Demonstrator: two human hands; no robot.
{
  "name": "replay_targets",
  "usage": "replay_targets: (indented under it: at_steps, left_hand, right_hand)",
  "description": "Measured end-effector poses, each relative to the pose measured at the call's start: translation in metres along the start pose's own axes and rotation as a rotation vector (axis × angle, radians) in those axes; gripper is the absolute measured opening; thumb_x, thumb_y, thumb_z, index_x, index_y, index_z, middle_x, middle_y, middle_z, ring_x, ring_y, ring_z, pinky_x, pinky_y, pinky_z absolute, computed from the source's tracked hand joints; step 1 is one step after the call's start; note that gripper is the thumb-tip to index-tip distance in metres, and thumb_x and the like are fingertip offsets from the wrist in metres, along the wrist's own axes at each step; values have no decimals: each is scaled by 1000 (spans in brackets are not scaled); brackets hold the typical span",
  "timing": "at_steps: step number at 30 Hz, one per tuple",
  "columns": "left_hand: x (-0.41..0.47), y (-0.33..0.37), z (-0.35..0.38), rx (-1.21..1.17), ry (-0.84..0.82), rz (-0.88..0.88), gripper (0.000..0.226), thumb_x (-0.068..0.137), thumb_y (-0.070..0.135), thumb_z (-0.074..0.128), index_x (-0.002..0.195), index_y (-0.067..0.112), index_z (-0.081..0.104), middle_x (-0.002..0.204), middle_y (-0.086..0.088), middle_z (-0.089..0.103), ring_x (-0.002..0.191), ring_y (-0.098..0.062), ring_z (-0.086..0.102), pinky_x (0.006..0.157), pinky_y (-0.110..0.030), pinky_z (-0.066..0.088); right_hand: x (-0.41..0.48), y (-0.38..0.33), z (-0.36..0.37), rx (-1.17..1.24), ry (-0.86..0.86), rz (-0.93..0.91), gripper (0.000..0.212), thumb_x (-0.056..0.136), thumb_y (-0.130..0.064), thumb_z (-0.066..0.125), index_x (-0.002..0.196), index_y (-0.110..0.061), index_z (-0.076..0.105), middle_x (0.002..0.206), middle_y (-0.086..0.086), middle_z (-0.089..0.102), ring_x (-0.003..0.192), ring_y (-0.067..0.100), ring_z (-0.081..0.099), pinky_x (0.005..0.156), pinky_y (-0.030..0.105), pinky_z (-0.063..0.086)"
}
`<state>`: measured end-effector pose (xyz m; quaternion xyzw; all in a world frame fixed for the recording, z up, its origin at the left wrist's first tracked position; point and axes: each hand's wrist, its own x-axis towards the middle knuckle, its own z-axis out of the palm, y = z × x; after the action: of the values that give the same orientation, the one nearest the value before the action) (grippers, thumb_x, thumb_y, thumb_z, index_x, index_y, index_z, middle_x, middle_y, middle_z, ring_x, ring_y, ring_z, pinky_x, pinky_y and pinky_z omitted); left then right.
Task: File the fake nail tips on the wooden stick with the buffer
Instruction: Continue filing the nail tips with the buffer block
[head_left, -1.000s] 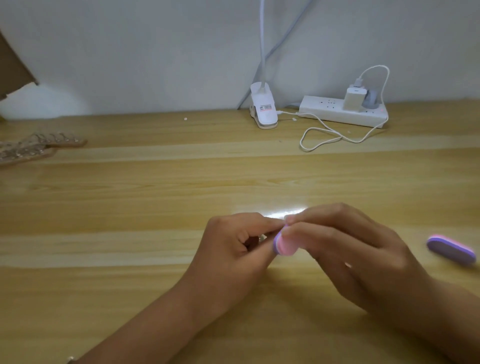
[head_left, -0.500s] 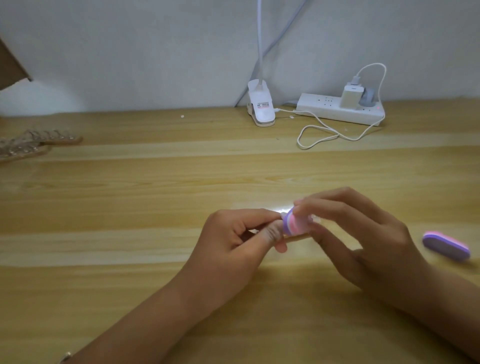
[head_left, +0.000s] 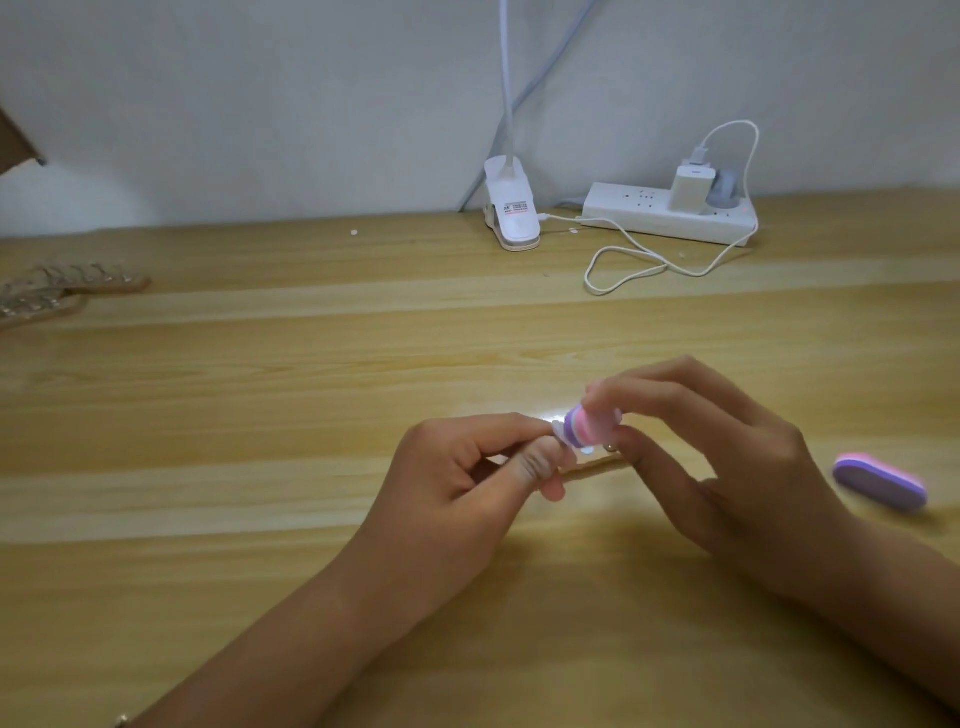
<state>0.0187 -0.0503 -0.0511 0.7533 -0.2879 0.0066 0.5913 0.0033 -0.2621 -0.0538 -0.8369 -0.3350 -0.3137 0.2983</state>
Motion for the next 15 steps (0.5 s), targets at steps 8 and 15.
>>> replay_targets:
  at_steps: [8, 15]
  left_hand:
    - [-1, 3, 0, -16, -26, -3, 19, 91, 18, 59, 82, 14, 74, 61, 14, 63, 42, -1, 34, 42, -25, 29]
    - [-1, 2, 1, 128, -8, 65, 15, 87, 15, 66, 75, 19, 73, 62, 13, 63, 44, 1, 38, 48, -11, 28]
  right_hand:
    - [0, -2, 1, 12, -9, 4, 21, 92, 7, 61, 108, -2, 69, 105, 6, 65, 98, 14, 64, 87, 26, 52]
    - [-1, -11, 6, 42, -24, -63, 24, 92, 7, 61, 110, -5, 71, 108, 7, 66, 103, 17, 65, 88, 28, 52]
